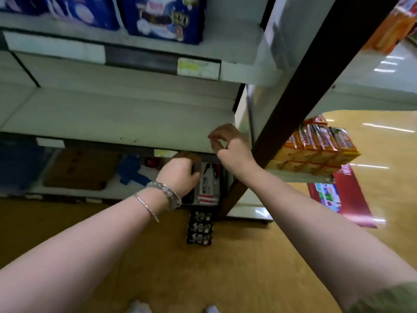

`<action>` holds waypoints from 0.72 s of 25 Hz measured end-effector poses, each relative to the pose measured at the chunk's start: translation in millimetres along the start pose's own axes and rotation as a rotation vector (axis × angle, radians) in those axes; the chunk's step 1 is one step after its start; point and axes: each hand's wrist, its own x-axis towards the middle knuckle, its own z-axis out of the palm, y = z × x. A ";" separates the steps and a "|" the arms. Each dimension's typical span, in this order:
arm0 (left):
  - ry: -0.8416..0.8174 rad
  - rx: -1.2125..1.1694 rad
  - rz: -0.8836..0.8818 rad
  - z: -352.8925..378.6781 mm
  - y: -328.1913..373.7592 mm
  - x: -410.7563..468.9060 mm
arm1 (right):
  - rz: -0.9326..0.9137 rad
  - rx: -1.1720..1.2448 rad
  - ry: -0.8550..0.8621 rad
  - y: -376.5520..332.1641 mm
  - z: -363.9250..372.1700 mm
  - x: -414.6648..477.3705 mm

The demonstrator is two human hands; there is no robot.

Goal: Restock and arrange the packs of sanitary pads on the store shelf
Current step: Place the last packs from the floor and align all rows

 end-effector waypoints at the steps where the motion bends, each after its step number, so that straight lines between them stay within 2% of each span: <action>1: -0.014 -0.022 -0.035 11.6 -0.9 0.1 | -0.025 0.010 -0.025 9.9 5.2 -2.7; 7: -0.048 -0.066 -0.097 83.0 -30.4 14.9 | -0.057 -0.007 -0.185 74.2 57.4 -26.2; 12: -0.005 -0.094 -0.081 153.1 -85.6 38.5 | 0.038 0.001 -0.256 145.2 135.0 -44.8; 18: -0.075 -0.103 -0.119 274.0 -171.4 57.6 | 0.175 -0.058 -0.404 256.8 253.3 -89.0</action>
